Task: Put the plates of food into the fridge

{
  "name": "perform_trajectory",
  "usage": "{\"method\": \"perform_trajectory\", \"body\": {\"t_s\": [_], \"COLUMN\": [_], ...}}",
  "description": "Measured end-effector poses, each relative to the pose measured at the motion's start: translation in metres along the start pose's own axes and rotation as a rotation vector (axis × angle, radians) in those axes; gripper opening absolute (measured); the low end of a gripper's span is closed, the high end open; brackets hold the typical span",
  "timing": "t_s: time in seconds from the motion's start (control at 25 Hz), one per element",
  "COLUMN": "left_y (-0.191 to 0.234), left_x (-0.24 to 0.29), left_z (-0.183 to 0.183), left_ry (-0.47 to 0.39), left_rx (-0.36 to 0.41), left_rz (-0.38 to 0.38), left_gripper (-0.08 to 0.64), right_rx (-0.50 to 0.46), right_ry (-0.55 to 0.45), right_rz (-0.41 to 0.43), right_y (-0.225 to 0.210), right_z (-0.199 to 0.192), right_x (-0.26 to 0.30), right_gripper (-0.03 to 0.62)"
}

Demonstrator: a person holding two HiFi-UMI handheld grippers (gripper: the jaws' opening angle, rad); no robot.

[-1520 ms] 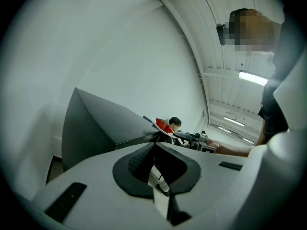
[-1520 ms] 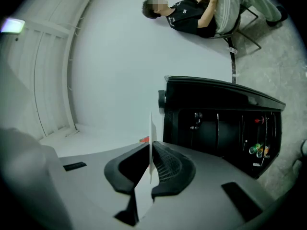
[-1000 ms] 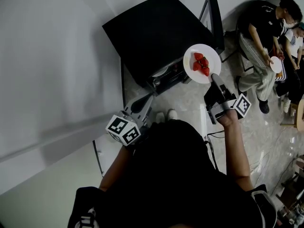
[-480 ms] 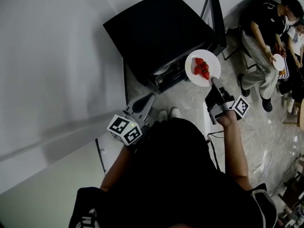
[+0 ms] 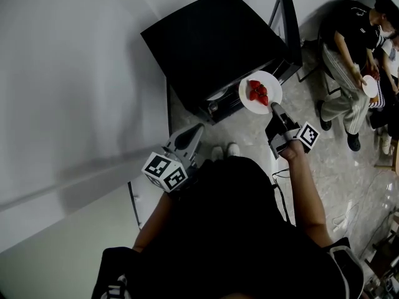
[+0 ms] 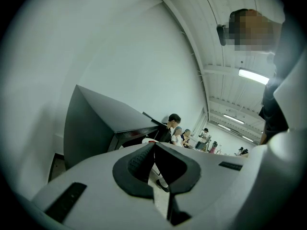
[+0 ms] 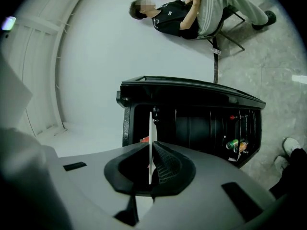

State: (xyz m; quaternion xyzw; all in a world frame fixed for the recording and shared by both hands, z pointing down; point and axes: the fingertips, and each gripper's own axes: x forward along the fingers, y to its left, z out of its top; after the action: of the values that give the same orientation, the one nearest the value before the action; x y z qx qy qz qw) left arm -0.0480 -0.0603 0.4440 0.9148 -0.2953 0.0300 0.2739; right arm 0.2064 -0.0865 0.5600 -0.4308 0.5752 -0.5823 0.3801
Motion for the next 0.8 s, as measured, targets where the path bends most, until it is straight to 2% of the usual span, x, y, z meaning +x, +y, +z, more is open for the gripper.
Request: {"method": "perform_trajectory", "body": {"t_s": [0.4,0.8], "left_y": [0.015,0.025], "left_x": [0.001,0.002], "left_z": [0.0,0.002], "left_ry": [-0.017,-0.015], "left_rx": [-0.035,-0.047], "left_rz": [0.004,0.032], "left_gripper": [0.023,0.023], "right_rx": [-0.013,-0.034], "right_ry": [-0.013,-0.002], "right_rz": [-0.053,-0.091], "right_y": [-0.048,-0.068], "right_z": [0.008,0.02], "right_x": [0.02,0.05], "right_gripper": [0.04,0.04]}}
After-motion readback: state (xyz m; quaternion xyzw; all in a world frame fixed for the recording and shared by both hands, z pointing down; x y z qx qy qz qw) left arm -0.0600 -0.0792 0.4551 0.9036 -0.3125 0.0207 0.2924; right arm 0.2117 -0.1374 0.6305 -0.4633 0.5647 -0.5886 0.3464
